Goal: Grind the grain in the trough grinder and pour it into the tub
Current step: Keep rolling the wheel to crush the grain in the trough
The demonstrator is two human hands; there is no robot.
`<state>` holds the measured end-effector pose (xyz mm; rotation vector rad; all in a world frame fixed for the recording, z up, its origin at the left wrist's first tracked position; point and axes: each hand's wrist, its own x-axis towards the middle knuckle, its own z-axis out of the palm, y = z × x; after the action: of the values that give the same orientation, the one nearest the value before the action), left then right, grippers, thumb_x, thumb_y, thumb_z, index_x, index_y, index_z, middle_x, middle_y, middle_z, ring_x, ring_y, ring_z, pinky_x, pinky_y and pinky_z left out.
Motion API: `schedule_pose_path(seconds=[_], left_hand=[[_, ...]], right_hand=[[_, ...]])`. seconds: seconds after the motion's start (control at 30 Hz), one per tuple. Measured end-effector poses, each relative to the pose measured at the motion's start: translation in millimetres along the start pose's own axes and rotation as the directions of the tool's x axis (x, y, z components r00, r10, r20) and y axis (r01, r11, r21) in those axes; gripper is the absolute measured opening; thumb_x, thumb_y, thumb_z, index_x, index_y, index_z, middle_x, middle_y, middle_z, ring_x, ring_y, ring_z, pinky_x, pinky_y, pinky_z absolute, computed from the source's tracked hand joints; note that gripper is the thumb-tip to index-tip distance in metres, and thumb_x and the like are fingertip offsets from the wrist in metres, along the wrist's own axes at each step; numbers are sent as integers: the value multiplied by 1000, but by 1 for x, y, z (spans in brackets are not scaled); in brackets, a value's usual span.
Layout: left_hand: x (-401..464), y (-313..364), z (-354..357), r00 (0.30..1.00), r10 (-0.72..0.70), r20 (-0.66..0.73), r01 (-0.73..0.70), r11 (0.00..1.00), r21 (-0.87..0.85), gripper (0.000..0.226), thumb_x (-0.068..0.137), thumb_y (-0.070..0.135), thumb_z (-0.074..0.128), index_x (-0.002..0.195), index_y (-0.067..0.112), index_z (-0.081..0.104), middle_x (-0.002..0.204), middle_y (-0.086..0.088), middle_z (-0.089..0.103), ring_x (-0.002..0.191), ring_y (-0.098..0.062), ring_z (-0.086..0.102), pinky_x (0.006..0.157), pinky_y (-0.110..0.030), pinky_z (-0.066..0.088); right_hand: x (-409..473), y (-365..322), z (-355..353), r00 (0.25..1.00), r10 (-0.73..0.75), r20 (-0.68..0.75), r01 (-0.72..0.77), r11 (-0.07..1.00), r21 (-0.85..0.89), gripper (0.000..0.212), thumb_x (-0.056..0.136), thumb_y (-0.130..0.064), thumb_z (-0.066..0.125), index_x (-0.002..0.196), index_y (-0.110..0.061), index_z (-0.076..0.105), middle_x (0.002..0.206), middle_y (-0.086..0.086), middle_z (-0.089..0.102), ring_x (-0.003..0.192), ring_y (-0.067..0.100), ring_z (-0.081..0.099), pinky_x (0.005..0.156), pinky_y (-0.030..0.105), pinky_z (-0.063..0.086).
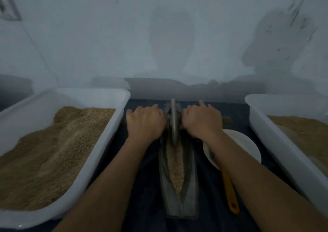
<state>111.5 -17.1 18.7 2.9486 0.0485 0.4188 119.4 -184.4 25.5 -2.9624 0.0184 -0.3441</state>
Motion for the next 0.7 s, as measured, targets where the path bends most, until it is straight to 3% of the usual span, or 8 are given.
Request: schedule_pose_path(seconds=[0.07,0.13,0.27,0.33,0.43,0.5,0.57,0.7], left_hand=[[35,6,1,996,-36,80,39,999,-37,31,101,34,35,92,21,62,111,-6,69,101,-30,63,79,-40,29],[37,9,0,994,-40,102,43,999,-32,32,100,34,35,90,22,62,107,-5,69,99,-30,62,80,-42,29],[-36,0,-4,986,103,-131,-91,991,97,41,104,35,20,82,27,53,88,6,63,83,-23,62,76,-39,35],[-76,-12,-3,965,168,-201,-171,985,4,47,107,39,21,104,26,66,105,5,70,95,-20,67,87,-43,44],[-99,-28,1,942,178,-285,-209,974,-84,50,107,41,31,130,18,69,130,-1,70,113,-19,68,97,-45,50],[-85,-25,-3,955,183,-233,-201,978,-56,49,106,40,29,122,21,71,124,-1,72,109,-20,69,91,-43,50],[-53,-9,-6,970,190,-153,-179,980,84,44,105,39,20,100,28,63,106,4,71,94,-23,66,77,-39,39],[23,12,-8,980,187,-61,-174,968,183,35,102,34,32,70,22,43,87,-3,70,73,-27,60,70,-38,34]], right_hand=[[24,-5,-5,997,72,-9,-72,997,-14,57,103,-46,29,100,-10,73,133,17,64,132,33,49,107,41,37],[27,-6,-5,996,83,11,-83,996,-28,58,103,-48,29,104,-10,73,135,17,62,132,35,48,106,42,38],[-32,8,0,998,-58,12,58,998,8,64,105,-40,12,131,-8,60,149,11,52,150,27,29,119,43,28],[-78,15,-1,984,-165,-72,168,985,31,70,104,-42,5,147,-10,50,157,7,45,152,23,27,122,39,25],[-106,17,-2,942,-254,-218,251,967,-39,65,108,-43,11,145,-11,54,151,5,52,146,21,41,117,39,33],[-87,11,-1,959,-241,-148,235,970,-57,67,106,-43,8,147,-13,52,154,4,49,149,21,36,120,41,31],[-47,7,0,990,-137,-26,137,991,-9,68,104,-42,7,145,-14,53,157,3,46,153,22,27,124,43,25],[16,7,3,995,73,63,-76,996,40,54,105,-38,19,107,-12,67,134,14,62,135,33,44,113,49,34]])
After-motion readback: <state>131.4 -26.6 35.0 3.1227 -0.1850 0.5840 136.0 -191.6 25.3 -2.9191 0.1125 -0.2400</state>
